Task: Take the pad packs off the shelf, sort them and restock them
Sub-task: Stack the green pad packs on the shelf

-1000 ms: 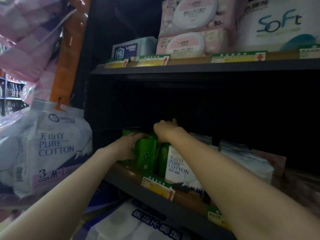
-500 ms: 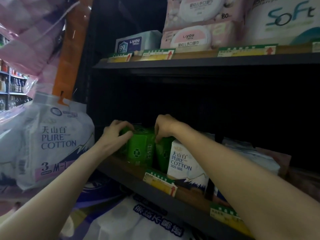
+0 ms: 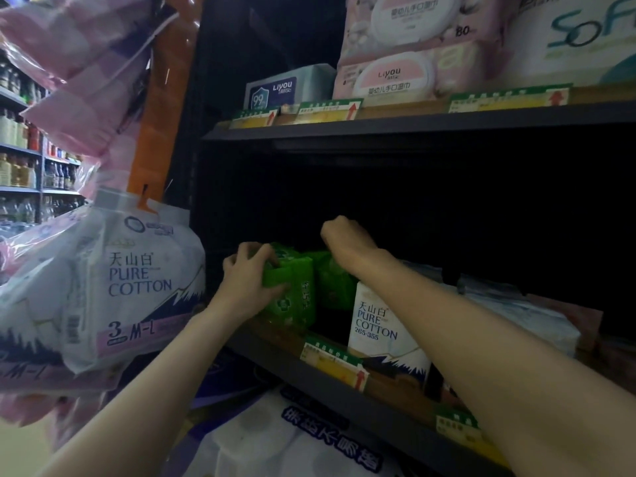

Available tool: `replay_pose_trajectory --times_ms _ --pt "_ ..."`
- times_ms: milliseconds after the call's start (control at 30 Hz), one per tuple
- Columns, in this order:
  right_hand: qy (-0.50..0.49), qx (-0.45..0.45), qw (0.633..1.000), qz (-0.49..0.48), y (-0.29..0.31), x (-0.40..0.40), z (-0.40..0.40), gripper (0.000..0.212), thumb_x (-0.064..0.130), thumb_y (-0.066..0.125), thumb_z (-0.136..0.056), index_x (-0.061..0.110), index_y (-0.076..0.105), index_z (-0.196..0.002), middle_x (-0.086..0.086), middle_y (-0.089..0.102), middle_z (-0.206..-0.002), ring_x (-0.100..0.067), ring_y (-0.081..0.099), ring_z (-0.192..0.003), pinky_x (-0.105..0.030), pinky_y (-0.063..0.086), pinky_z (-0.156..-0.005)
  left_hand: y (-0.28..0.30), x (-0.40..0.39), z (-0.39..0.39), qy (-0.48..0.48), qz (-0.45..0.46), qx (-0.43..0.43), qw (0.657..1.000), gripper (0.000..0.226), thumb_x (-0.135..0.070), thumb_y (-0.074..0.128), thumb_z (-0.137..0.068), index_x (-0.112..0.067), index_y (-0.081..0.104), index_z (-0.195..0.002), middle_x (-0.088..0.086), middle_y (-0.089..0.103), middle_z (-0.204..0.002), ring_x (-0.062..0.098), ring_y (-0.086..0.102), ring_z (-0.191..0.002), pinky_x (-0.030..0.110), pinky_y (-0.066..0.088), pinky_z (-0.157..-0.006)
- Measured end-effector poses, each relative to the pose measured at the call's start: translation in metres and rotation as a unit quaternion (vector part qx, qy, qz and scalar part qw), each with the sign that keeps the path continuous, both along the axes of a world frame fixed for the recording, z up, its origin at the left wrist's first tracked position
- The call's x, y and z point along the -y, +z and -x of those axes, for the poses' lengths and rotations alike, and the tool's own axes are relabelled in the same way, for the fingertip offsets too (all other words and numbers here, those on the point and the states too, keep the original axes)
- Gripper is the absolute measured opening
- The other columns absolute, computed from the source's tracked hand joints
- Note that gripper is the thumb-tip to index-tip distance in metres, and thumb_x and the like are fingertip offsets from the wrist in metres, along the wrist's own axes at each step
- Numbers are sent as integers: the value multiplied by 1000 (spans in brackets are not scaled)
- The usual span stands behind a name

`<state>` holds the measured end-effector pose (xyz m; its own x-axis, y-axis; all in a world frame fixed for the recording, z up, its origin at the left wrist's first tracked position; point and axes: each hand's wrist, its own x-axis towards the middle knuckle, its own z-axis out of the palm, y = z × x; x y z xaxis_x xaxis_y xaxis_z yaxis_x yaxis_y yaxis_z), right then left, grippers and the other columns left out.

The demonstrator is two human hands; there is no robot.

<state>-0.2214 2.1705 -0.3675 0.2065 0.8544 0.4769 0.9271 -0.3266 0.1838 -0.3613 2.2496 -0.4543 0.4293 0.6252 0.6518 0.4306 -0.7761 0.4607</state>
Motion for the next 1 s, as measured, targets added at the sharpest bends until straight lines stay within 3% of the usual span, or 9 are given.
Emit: replay_pose_trajectory --times_ms 67,133,200,367,633,700,767,867,1000 --pt "-38 -18 999 21 3 4 -14 25 -12 43 -89 8 50 -75 -7 43 -75 -17 45 -64 -31 44 -66 -2 -4 -6 -67 5 -4 998 33 -26 68 -84 -22 47 -109 6 36 -133 34 39 -121 36 40 -92" --pt "-61 -29 997 48 5 10 -28 23 -4 38 -93 0 58 -104 -12 52 -95 -25 53 -84 -34 46 -79 -4 -2 -18 -103 16 -4 995 33 -24 65 -86 -28 43 -110 1 41 -124 23 48 -111 18 40 -71" --pt "-67 -42 995 54 7 17 -35 24 -1 39 -94 3 57 -110 -12 56 -110 -26 55 -89 -32 47 -77 -5 3 -36 -104 7 -17 994 42 -23 65 -86 -31 43 -121 0 41 -124 18 49 -110 10 39 -68" --pt "-37 -90 995 -16 23 46 -49 29 -1 45 -91 7 64 -110 -11 60 -114 -25 59 -101 -33 49 -91 -4 14 -80 -119 -10 -74 990 59 -19 63 -87 -31 37 -139 4 30 -146 23 42 -128 31 43 -97" --pt "17 -165 986 -27 27 78 -60 29 5 46 -92 16 69 -107 -2 64 -116 -14 58 -99 -19 43 -79 -11 12 -118 -9 -6 -138 990 64 -10 54 -91 -32 28 -144 4 15 -154 36 37 -131 54 32 -106" --pt "38 -164 985 -28 26 82 -57 27 6 48 -93 15 69 -108 -1 65 -114 -8 55 -93 -17 41 -79 -14 5 -133 11 9 -148 989 61 -11 51 -93 -30 27 -145 6 13 -155 38 29 -135 53 32 -106" --pt "55 -170 983 -28 25 86 -55 27 7 48 -93 14 69 -107 -1 66 -113 -4 53 -89 -15 39 -78 -15 6 -140 -56 52 -113 991 48 -18 45 -97 -24 34 -144 8 17 -155 35 24 -139 50 27 -111" --pt "61 -174 982 -41 26 93 -57 27 6 47 -93 14 70 -104 -1 67 -110 -4 54 -89 -14 39 -78 -11 4 -136 -98 28 -80 992 44 -25 47 -97 -12 43 -139 13 36 -148 29 35 -136 42 33 -111" --pt "68 -185 977 -80 31 106 -54 29 4 46 -93 16 72 -98 -1 69 -106 -8 60 -89 -17 43 -78 10 13 -105 -122 109 14 986 75 9 52 -87 -22 22 -148 9 30 -150 29 41 -131 36 45 -99"
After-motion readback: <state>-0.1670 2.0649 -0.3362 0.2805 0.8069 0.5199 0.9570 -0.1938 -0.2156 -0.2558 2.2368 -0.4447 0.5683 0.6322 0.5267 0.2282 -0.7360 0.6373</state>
